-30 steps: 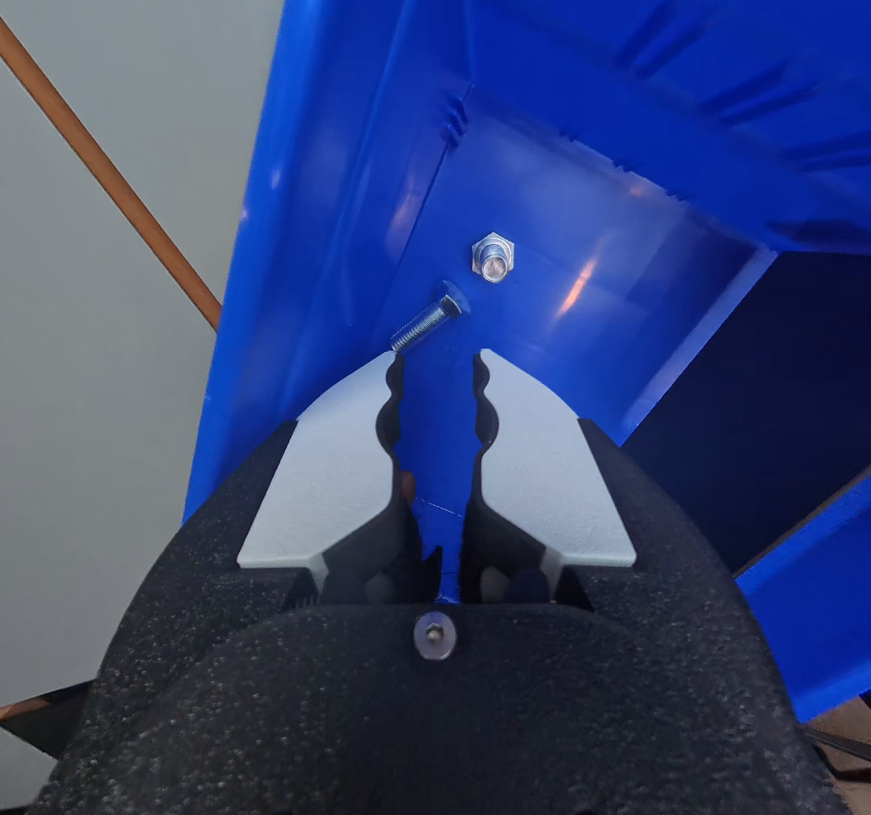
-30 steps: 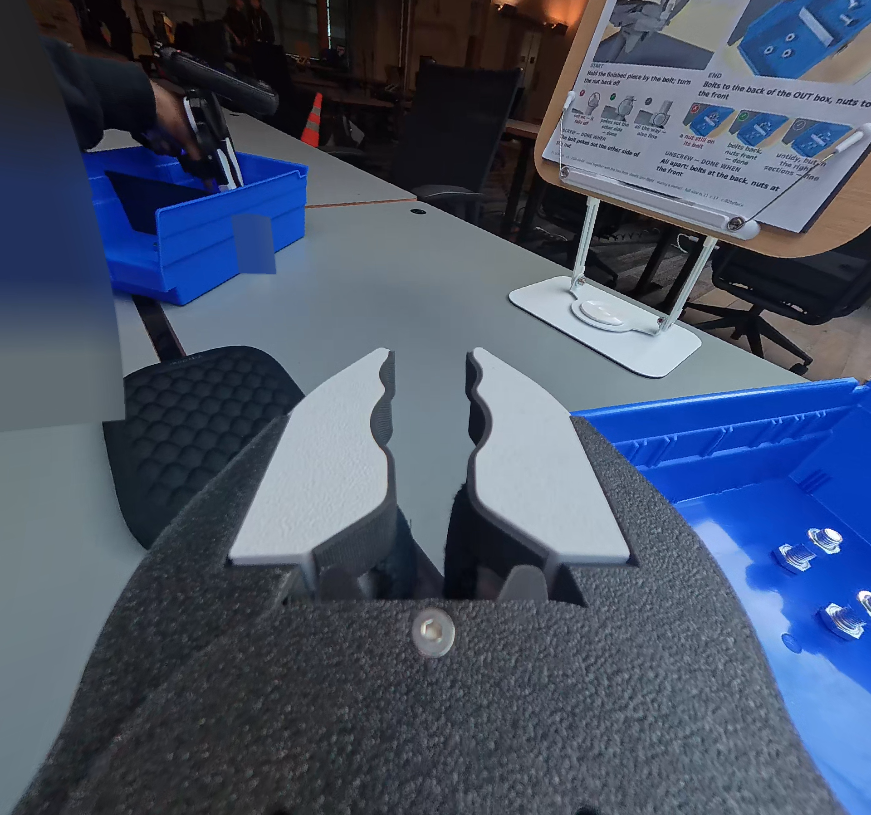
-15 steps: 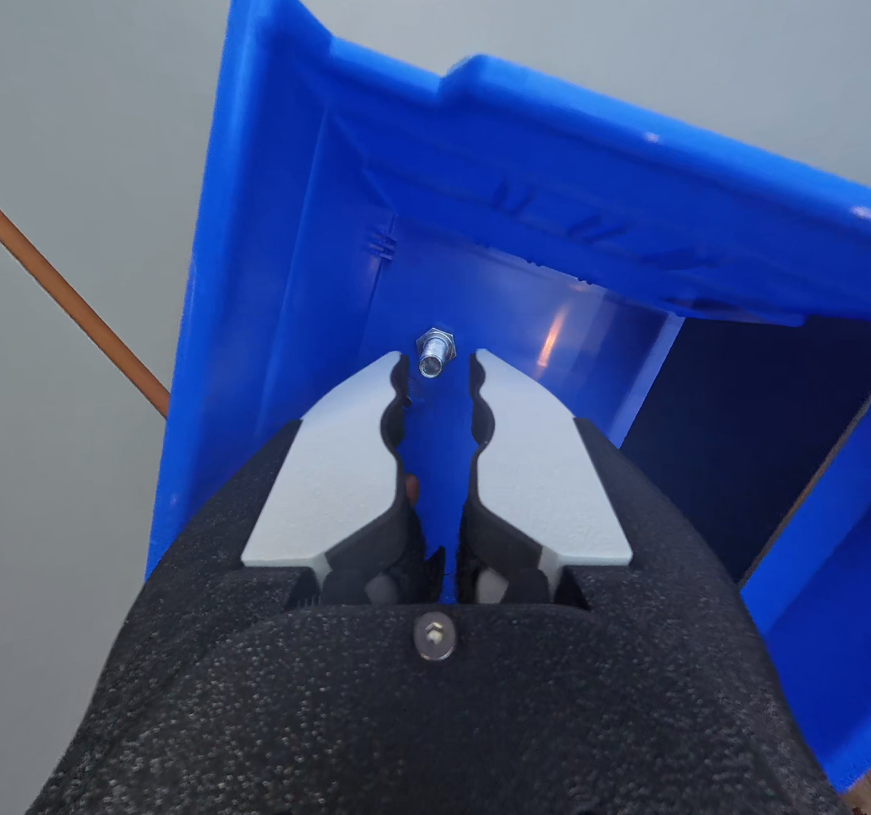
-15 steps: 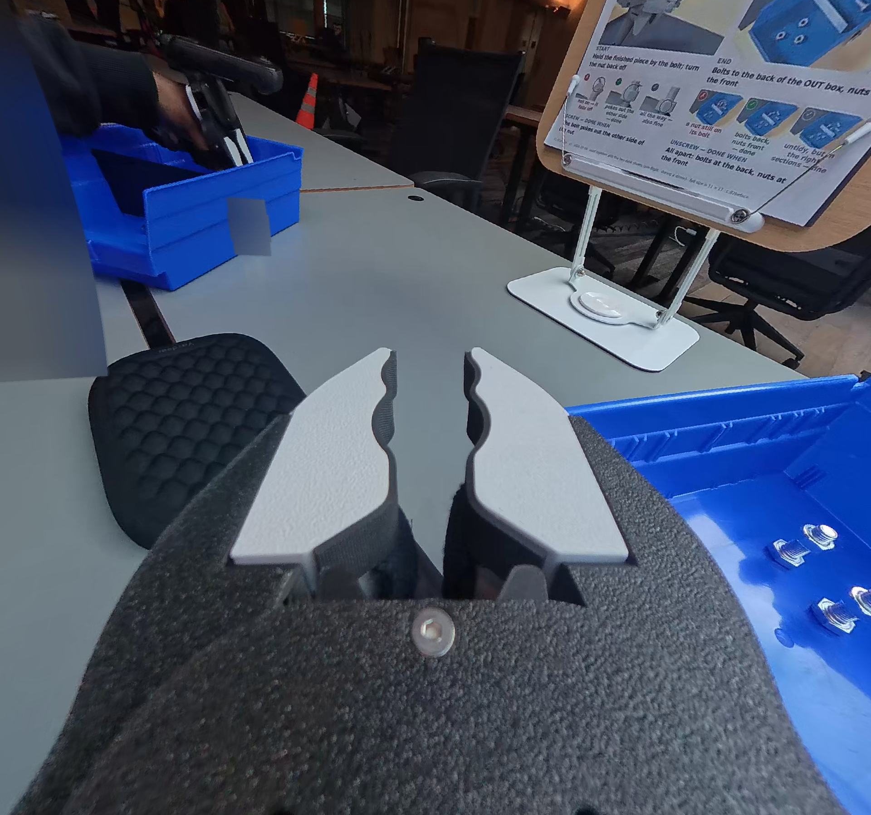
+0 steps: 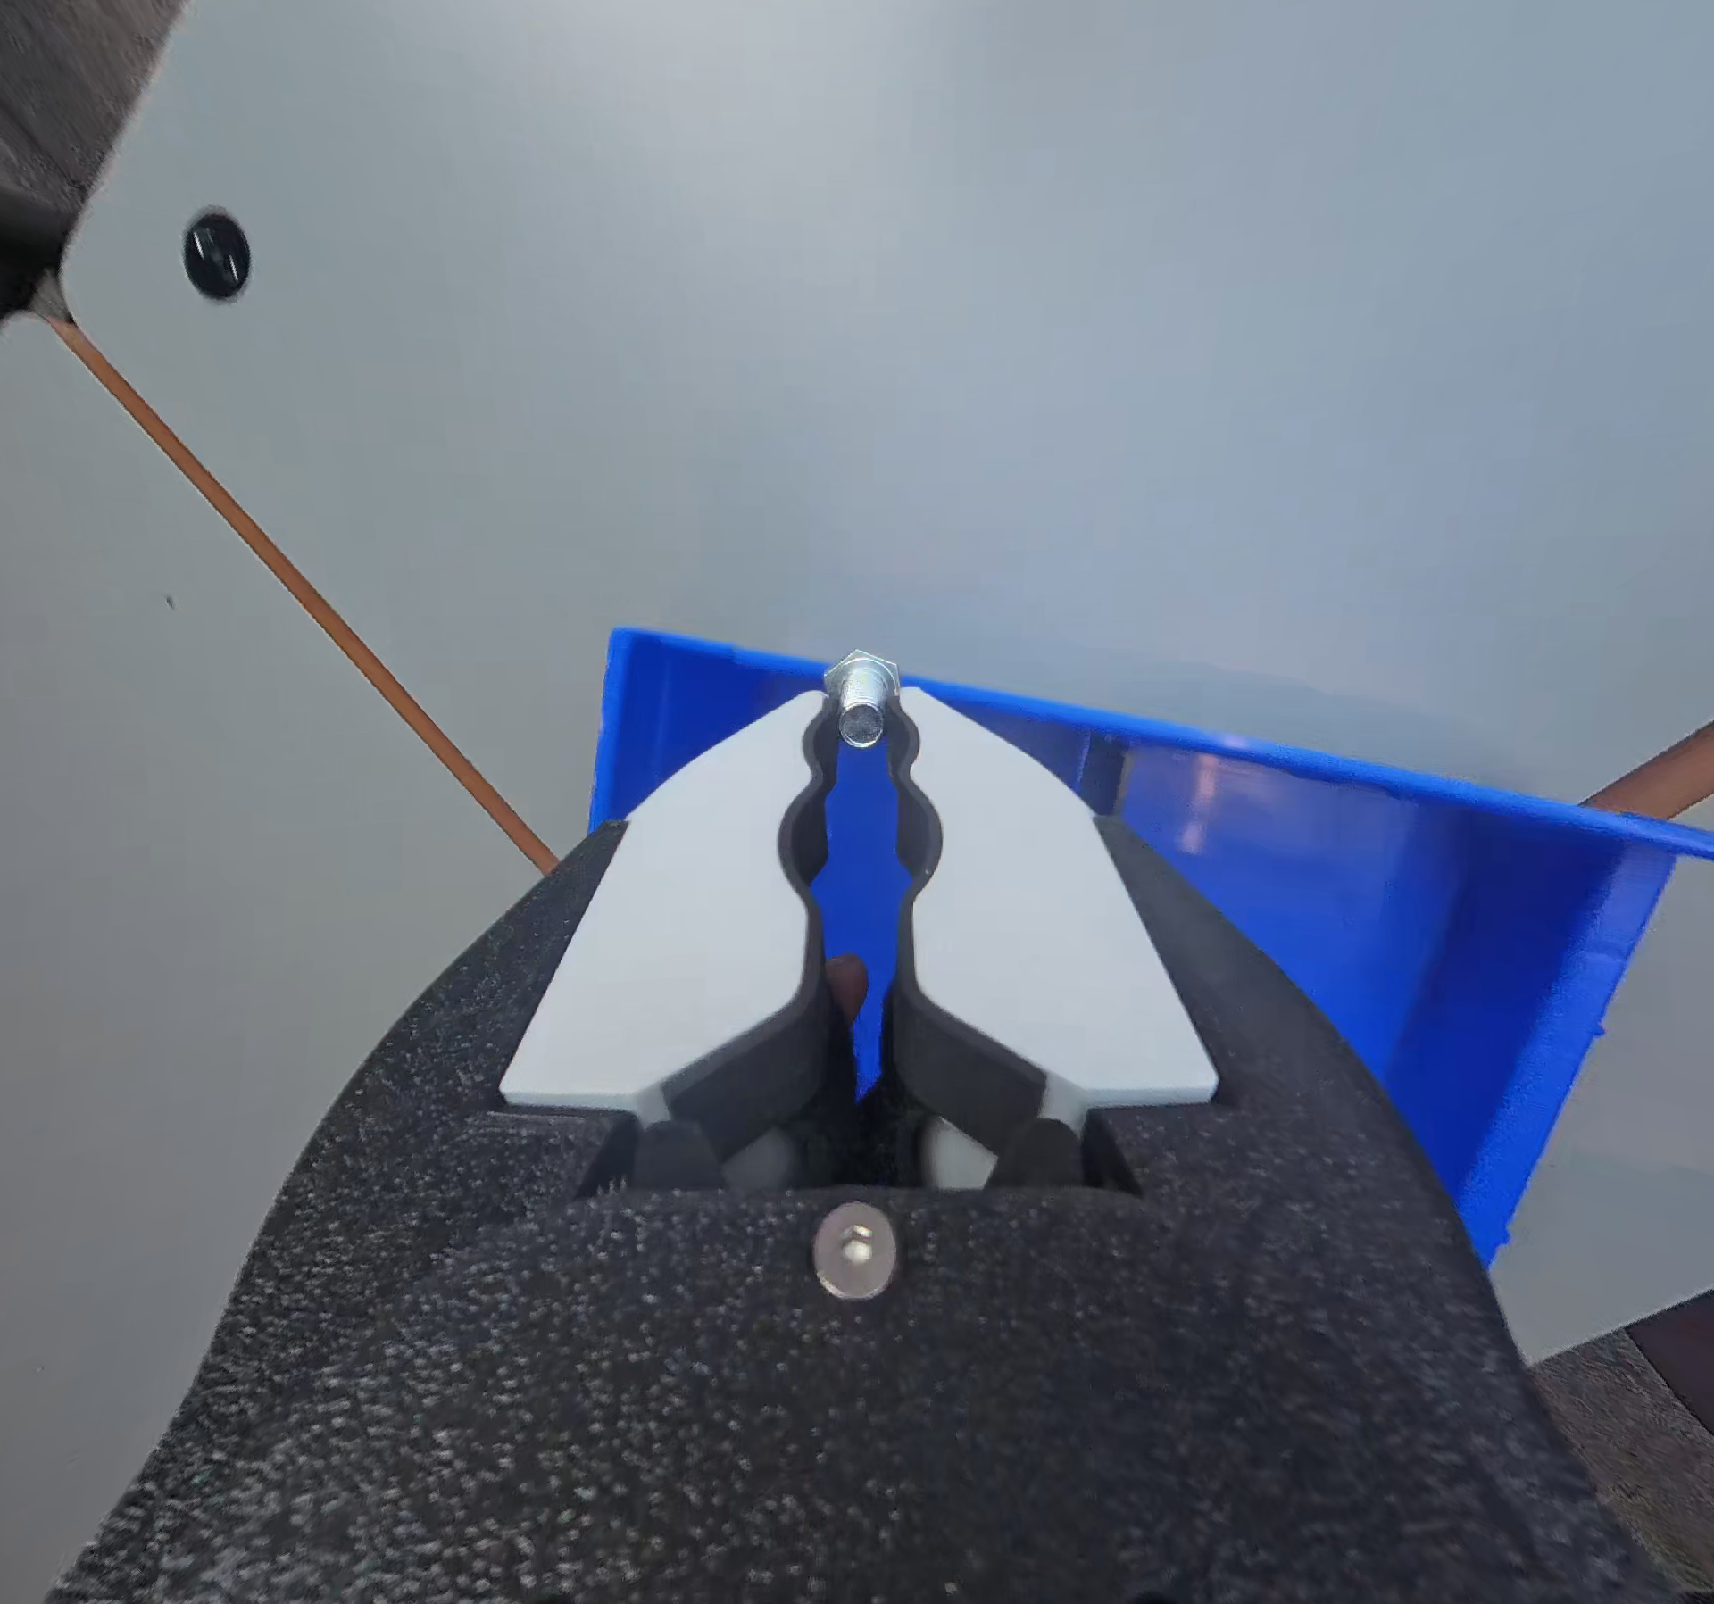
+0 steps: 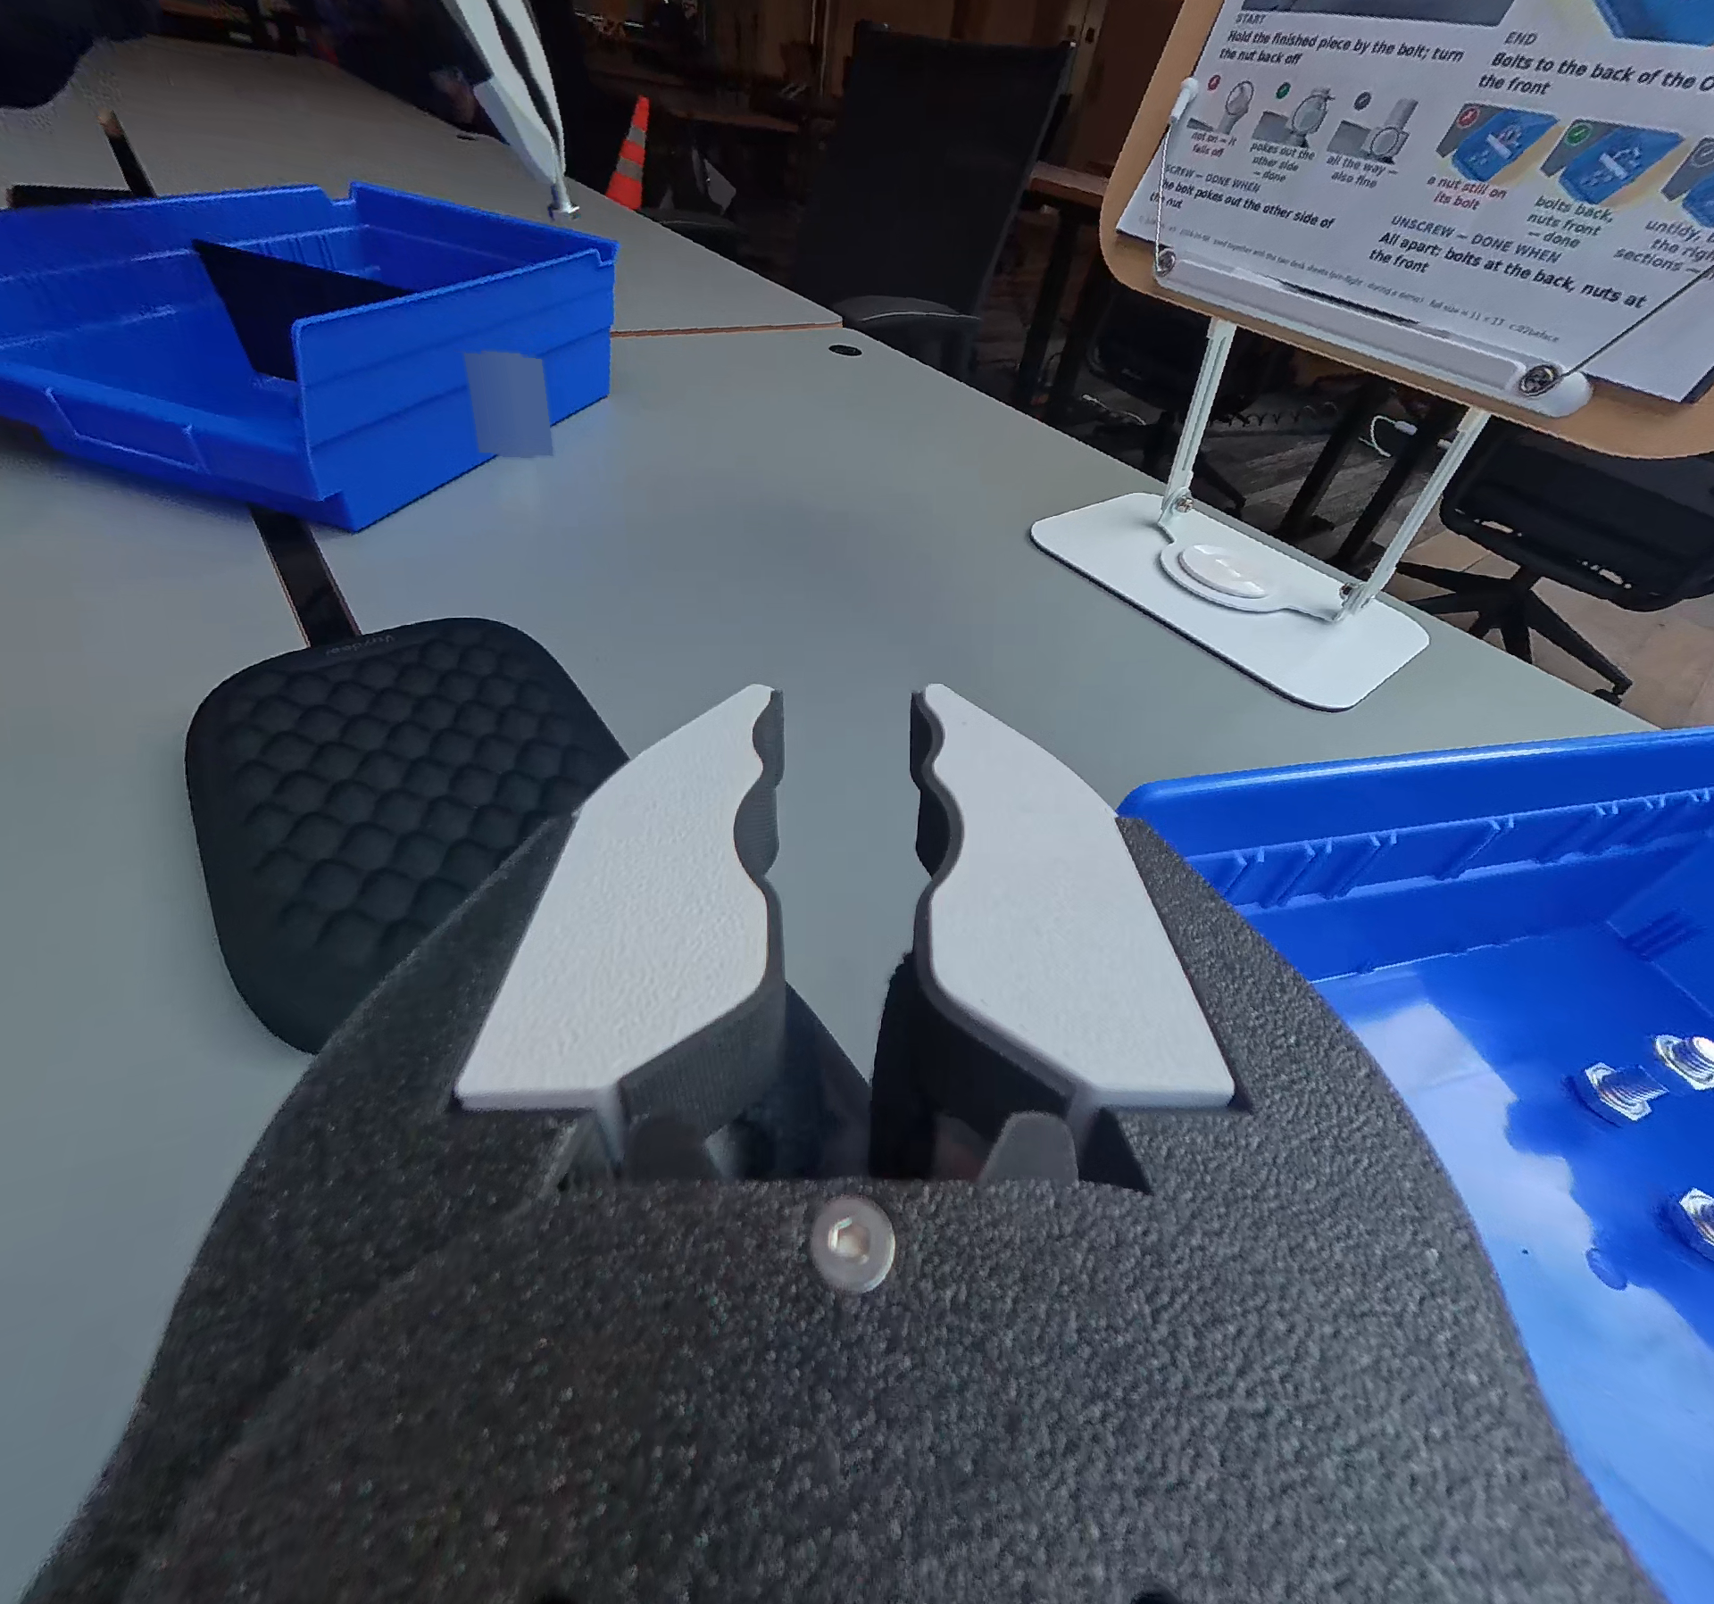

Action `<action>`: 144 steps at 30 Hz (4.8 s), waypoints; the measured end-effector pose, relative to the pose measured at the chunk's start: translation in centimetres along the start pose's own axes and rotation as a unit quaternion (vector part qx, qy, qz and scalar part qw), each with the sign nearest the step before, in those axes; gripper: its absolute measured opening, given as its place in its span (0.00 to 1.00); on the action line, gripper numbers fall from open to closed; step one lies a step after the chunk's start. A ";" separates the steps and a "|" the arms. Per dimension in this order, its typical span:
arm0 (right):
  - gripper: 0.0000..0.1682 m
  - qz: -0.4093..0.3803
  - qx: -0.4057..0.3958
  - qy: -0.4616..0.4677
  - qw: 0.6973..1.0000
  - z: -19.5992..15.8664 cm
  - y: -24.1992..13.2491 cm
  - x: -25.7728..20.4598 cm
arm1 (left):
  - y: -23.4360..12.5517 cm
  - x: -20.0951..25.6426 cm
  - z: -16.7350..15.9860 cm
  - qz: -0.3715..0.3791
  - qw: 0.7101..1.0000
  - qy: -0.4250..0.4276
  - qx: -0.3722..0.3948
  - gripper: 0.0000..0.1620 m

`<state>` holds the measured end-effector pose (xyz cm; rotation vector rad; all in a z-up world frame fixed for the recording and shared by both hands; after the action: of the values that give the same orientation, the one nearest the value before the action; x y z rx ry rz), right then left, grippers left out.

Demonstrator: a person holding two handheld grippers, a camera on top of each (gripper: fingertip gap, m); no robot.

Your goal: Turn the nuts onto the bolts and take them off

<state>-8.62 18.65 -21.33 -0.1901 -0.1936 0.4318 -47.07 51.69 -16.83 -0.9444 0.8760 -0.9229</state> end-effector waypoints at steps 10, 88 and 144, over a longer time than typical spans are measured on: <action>0.15 0.015 -0.006 0.015 1.000 -0.7 0.3 -0.2 | 1.8 14.9 12.1 -0.046 0.969 0.241 0.024 0.06; 0.15 0.014 -0.051 0.033 0.998 -2.4 1.2 0.0 | 4.9 12.4 -12.6 -0.116 0.982 0.030 -0.146 0.11; 0.19 0.075 -0.089 0.029 0.993 -1.5 3.6 -2.0 | 3.5 27.1 15.0 -0.248 0.828 0.051 0.500 0.39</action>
<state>-11.53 20.79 -23.91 -0.3931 -0.1617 0.5585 -23.24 31.92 -20.59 -0.1727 0.1102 -1.6588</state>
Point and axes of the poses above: each gripper's, where its closed fingertips meet, y out along the fingers, z out of its top, x = y × z across the jaws, the point moved 5 cm from there along -y, back along the fingers, and after that the axes turned 3 degrees about -x, right-handed, at the moved point
